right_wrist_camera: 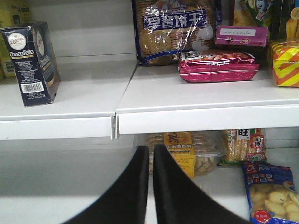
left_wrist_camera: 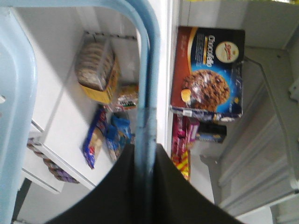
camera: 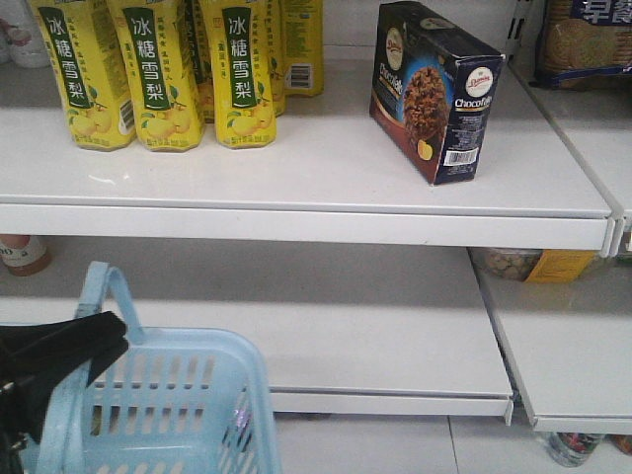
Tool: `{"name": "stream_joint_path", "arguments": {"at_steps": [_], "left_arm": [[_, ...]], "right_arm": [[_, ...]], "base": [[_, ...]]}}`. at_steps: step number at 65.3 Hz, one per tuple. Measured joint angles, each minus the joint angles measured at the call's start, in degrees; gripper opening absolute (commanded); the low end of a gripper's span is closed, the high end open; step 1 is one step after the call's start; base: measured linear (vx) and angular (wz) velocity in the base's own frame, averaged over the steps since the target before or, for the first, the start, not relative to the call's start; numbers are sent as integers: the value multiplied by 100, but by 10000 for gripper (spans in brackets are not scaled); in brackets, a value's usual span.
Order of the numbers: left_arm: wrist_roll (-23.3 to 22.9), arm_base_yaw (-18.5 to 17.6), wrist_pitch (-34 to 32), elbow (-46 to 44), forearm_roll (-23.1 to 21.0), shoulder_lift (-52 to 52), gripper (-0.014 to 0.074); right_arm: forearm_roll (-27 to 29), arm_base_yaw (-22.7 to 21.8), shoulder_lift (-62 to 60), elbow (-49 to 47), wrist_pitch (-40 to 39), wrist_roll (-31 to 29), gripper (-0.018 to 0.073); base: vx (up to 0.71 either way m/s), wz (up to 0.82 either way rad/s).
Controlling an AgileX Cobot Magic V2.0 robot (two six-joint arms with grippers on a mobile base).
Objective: Left arm holds basket, right arm returns cookies
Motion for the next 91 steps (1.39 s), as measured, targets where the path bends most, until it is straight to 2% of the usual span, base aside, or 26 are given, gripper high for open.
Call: {"name": "stream_joint_path", "arguments": {"at_steps": [10, 20, 41, 53, 59, 65, 82, 86, 91], "left_arm": [[314, 622, 817, 0, 0, -450, 0], [982, 1354, 1303, 0, -20, -776, 0], [2811, 2840, 1413, 0, -43, -1240, 0], [3942, 3482, 1451, 0, -56, -1431, 0], [4293, 3745, 1451, 0, -62, -1571, 0], [4453, 3893, 1451, 0, -62, -1699, 0], [4688, 3912, 1451, 0, -73, -1735, 0], [4930, 3912, 1459, 0, -84, -1735, 0], [5554, 3912, 1501, 0, -84, -1735, 0]], "right_arm": [[0, 0, 0, 0, 0, 0, -3], [0, 0, 0, 0, 0, 0, -3], [0, 0, 0, 0, 0, -1, -3], [0, 0, 0, 0, 0, -1, -3], [6, 0, 0, 0, 0, -1, -3], [6, 0, 0, 0, 0, -1, -3], [12, 0, 0, 0, 0, -1, -3], [12, 0, 0, 0, 0, -1, -3], [12, 0, 0, 0, 0, -6, -3]], "base": [[0, 0], [0, 0], [0, 0], [0, 0], [0, 0], [0, 0], [0, 0], [0, 0], [0, 0]]}}
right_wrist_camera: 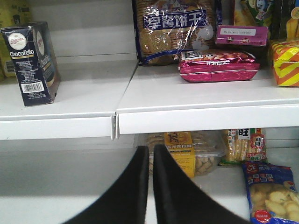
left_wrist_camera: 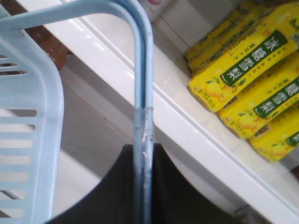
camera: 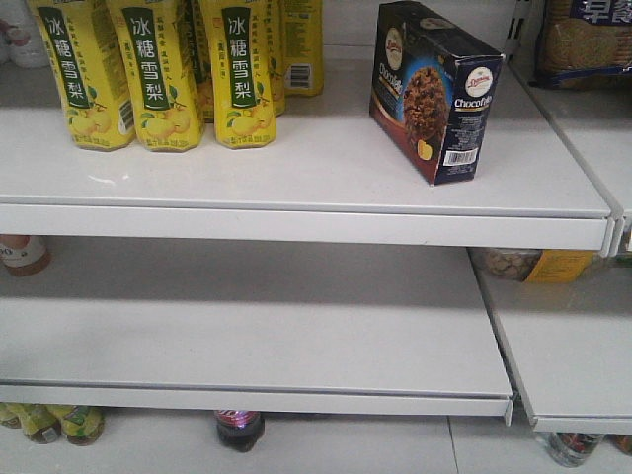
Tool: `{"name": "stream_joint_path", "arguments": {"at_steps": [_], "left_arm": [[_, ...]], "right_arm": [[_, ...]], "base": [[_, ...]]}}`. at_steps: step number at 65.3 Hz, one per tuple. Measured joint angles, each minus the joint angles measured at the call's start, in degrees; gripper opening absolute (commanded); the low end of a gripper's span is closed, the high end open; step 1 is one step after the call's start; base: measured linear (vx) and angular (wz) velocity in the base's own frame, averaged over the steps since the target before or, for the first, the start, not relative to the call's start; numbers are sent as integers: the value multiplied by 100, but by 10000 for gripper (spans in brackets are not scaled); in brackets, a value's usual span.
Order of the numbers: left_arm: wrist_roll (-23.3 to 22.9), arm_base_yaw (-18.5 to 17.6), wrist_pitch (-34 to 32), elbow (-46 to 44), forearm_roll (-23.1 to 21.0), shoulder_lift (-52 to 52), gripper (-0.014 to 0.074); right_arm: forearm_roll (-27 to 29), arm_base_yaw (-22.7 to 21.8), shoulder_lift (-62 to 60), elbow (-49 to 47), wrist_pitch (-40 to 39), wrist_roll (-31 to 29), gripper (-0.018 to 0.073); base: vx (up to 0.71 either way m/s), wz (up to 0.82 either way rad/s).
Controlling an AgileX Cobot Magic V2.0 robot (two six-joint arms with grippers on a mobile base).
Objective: Left arm holds basket, right arm returns cookies
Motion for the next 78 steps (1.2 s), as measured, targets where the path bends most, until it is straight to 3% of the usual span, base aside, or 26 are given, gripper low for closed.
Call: {"name": "stream_joint_path", "arguments": {"at_steps": [9, 17, 37, 56, 69, 78], "left_arm": [[1319, 0, 138, 0, 0, 0, 0], [2040, 0, -55, 140, -75, -13, 0], [2207, 0, -1555, 1536, -121, -596, 0], [2519, 0, -1334, 2290, 18, -1731, 0], [2716, 0, -1482, 2688, 18, -1869, 0], [3103, 0, -1508, 2743, 18, -1869, 0]], "right_arm": [[0, 0, 0, 0, 0, 0, -3], [0, 0, 0, 0, 0, 0, -3], [0, 0, 0, 0, 0, 0, -3], [0, 0, 0, 0, 0, 0, -3], [0, 0, 0, 0, 5, 0, -3], [4, 0, 0, 0, 5, 0, -3]], "base": [[0, 0], [0, 0], [0, 0], [0, 0], [0, 0], [0, 0]]}}
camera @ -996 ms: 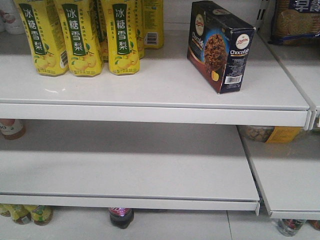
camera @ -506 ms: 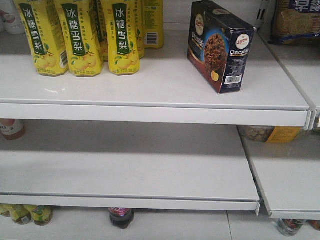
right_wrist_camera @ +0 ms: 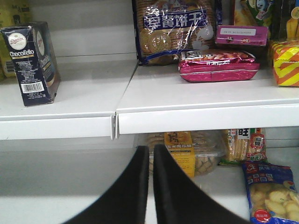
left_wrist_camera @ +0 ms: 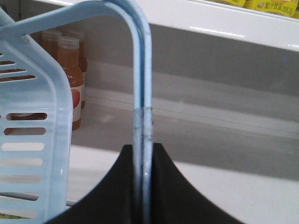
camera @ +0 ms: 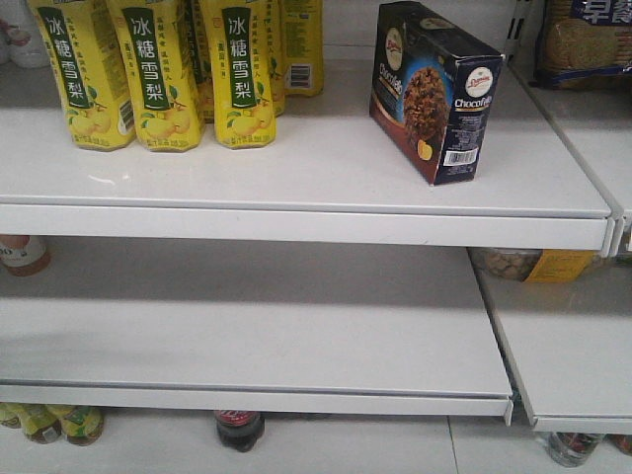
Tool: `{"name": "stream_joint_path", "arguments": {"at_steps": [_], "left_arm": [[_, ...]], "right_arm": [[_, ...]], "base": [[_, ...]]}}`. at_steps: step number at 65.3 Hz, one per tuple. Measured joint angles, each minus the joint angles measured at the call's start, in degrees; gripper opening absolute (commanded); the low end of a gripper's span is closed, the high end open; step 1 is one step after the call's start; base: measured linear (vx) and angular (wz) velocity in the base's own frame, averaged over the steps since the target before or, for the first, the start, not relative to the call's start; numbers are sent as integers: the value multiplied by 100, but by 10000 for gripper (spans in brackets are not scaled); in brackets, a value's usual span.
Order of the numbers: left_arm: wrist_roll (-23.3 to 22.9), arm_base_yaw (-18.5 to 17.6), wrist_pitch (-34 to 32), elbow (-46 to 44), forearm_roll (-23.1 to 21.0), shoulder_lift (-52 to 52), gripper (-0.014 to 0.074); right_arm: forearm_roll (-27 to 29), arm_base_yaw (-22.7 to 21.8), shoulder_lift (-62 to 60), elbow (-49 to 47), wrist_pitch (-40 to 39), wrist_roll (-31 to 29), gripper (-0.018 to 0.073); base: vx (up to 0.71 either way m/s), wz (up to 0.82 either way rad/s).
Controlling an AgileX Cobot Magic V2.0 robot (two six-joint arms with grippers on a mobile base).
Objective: Left arm holds basket, right arm returns cookies
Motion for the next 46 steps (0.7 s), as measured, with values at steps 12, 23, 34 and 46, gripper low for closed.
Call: {"name": "stream_joint_path", "arguments": {"at_steps": [12, 23, 34, 46], "left_arm": [[629, 0, 18, 7, 0, 0, 0], [920, 0, 72, 7, 7, -4, 0], [937, 0, 220, 7, 0, -4, 0], [937, 0, 310, 18, 0, -4, 0]], "right_arm": [[0, 0, 0, 0, 0, 0, -3], [0, 0, 0, 0, 0, 0, -3], [0, 0, 0, 0, 0, 0, -3], [0, 0, 0, 0, 0, 0, -3]], "base": [[0, 0], [0, 0], [0, 0], [0, 0]]}}
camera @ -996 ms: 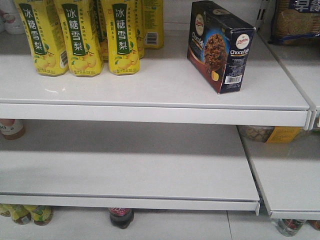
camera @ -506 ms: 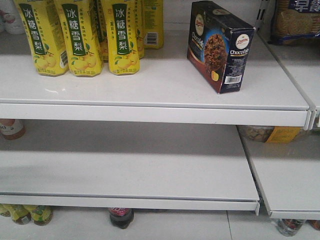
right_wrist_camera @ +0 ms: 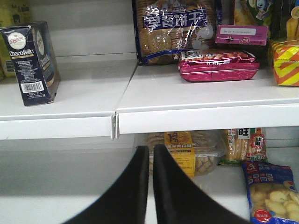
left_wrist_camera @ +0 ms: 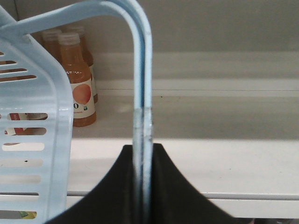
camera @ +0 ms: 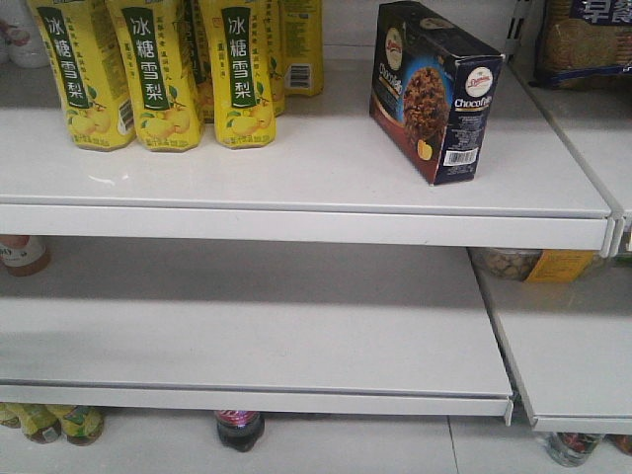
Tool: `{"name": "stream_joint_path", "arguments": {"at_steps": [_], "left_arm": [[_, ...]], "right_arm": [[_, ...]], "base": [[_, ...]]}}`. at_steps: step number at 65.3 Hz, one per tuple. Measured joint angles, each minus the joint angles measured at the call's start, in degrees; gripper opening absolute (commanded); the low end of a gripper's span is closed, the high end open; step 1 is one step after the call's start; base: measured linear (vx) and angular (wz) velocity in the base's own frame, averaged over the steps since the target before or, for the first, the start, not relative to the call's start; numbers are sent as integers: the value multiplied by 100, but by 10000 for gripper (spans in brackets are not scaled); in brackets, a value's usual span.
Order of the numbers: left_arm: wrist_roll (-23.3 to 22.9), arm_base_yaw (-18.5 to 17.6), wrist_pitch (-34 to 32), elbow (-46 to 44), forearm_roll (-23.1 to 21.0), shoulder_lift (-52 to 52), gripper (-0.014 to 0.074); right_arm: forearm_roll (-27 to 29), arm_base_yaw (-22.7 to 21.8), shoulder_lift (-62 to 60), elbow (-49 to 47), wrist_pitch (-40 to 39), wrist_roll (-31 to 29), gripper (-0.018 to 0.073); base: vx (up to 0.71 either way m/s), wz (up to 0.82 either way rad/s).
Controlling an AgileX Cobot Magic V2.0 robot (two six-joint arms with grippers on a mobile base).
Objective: Left arm holds basket, right arm returns cookies
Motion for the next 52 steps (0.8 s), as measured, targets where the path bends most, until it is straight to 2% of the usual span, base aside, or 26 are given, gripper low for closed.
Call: {"name": "stream_joint_path", "arguments": {"at_steps": [52], "left_arm": [[6, 0, 0, 0, 0, 0, 0]], "right_arm": [[-92, 0, 0, 0, -6, 0, -3]], "base": [[0, 0]]}}
